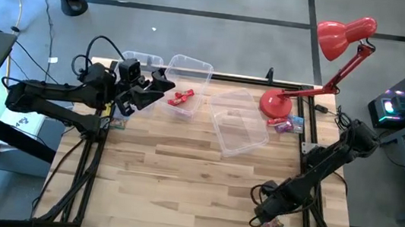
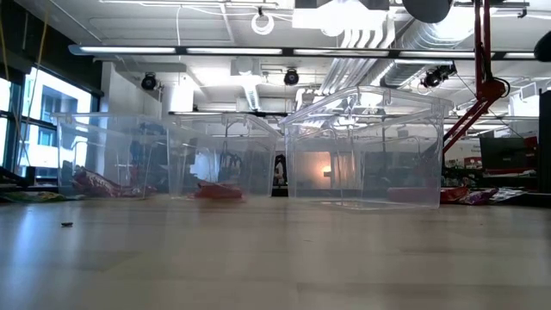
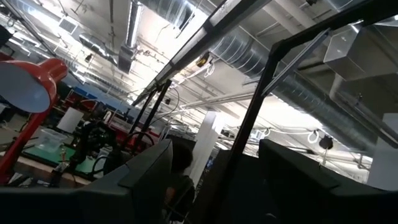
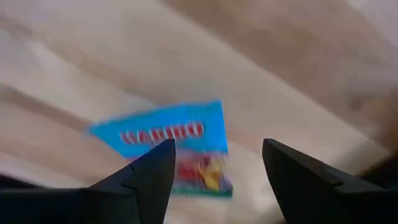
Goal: Sort candy
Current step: Put the blue candy bag into the right transparent bin
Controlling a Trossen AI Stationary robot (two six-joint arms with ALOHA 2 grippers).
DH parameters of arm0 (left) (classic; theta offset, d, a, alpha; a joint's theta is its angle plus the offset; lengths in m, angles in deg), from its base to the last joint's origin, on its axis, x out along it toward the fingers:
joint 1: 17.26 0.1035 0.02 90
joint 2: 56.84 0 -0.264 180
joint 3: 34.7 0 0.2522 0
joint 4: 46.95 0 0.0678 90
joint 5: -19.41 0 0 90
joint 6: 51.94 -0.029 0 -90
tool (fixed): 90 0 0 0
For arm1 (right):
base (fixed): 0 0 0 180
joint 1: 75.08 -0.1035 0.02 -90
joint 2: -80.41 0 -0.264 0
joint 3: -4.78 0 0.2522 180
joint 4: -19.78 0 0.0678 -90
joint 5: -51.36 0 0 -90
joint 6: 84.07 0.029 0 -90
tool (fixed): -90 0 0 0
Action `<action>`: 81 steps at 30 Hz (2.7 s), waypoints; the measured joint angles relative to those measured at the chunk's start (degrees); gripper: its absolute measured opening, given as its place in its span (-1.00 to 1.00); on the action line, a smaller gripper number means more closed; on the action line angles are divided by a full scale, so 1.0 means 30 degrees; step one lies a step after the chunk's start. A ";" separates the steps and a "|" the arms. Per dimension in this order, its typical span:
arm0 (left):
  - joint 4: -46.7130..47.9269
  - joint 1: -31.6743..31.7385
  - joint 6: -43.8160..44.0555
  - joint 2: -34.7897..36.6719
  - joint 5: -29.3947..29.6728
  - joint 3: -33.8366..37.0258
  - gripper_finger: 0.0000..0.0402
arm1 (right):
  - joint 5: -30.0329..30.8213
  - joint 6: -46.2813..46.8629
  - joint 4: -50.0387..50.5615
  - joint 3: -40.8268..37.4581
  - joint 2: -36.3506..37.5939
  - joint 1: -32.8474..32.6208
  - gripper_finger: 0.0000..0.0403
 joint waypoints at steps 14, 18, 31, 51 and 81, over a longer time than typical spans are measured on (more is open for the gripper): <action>0.0292 0.0000 0.0153 0.0000 0.0220 0.0000 0.17 | 0.0381 0.1520 -0.3124 -0.2591 -0.0066 0.0090 0.12; 0.0292 0.0000 0.0152 0.0000 0.0275 0.0000 0.17 | 0.0224 0.1424 -0.3135 -0.2665 -0.0080 0.0086 -0.16; -0.0015 0.0000 -0.0051 0.0000 0.0379 0.0000 0.17 | 0.0935 -0.0087 -0.2141 -0.2052 0.0392 0.0050 -0.99; -0.1260 0.1028 0.0029 0.1450 0.0683 -0.0015 0.17 | 1.3049 -1.5033 -0.0885 0.6671 0.4710 0.7320 -1.00; 0.1123 0.0415 -0.0561 0.1450 0.0712 -0.0015 0.17 | 0.7161 -2.2285 0.0852 0.3871 0.4444 1.7361 -0.45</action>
